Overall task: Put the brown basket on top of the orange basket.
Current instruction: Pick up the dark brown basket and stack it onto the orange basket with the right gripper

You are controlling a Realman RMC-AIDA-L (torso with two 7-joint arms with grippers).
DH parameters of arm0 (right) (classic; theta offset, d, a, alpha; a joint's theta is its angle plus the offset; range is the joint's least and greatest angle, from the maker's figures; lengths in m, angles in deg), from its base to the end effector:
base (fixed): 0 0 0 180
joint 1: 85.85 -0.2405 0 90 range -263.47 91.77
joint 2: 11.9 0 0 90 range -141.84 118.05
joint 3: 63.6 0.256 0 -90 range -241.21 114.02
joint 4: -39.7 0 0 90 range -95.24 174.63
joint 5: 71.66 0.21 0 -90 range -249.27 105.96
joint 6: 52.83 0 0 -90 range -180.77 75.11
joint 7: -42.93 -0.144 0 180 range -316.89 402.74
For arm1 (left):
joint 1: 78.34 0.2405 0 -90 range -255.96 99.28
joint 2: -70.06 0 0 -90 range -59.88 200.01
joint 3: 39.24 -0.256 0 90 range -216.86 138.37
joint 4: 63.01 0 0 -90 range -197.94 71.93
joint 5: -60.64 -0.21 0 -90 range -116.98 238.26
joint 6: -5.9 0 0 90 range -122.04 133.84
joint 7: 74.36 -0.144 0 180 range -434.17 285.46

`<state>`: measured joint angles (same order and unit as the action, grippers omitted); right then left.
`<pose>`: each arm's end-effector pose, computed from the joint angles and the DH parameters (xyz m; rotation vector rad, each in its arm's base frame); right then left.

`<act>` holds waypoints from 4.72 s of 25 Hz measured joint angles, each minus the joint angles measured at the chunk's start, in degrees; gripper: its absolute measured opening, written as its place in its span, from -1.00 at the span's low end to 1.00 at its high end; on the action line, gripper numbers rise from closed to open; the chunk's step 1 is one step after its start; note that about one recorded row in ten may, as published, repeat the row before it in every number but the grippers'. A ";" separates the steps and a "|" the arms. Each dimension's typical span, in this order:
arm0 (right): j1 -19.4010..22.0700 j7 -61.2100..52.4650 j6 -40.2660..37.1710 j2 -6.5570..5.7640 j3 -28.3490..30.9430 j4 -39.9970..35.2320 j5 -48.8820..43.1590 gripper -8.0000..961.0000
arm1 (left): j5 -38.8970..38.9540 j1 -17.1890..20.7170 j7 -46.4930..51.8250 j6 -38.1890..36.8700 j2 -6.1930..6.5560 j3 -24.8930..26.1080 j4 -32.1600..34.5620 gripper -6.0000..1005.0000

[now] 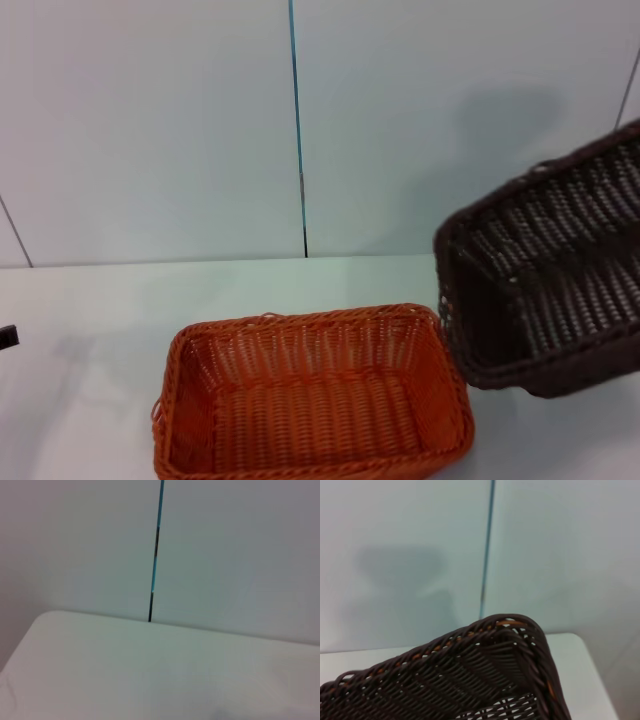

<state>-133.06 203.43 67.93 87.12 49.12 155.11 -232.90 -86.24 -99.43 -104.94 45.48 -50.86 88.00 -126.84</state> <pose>0.0780 0.3424 0.2228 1.6005 2.0489 1.6072 -0.3443 0.3822 0.0985 -1.5779 -1.2472 -0.1937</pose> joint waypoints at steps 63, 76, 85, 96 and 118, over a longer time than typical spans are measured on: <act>-13.46 -30.72 -19.52 14.27 -33.25 -21.26 -6.99 -0.67 | 15.06 -4.63 0.49 -4.67 18.16 -11.36 22.14 0.81; -18.72 -35.40 -25.07 16.73 -40.22 -28.87 -6.98 -0.67 | 21.32 -4.85 0.51 -6.34 22.22 -17.57 25.95 0.81; -18.82 -38.52 -27.80 17.89 -44.24 -30.12 -7.00 -0.67 | 21.91 -5.22 0.53 -6.33 23.33 -19.87 26.99 0.81; -20.31 -42.11 -28.30 19.50 -49.62 -33.14 -7.04 -0.67 | 22.21 -6.18 0.53 -6.46 24.17 -21.61 27.87 0.81; -13.83 -37.70 -34.75 19.59 -51.16 -36.57 -6.85 -0.60 | 22.10 -7.47 0.20 -6.54 22.78 -22.39 30.18 0.81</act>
<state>-146.88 165.73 33.18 106.72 -2.04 118.54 -239.74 -64.14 -106.90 -104.74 38.94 -28.08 65.61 -96.66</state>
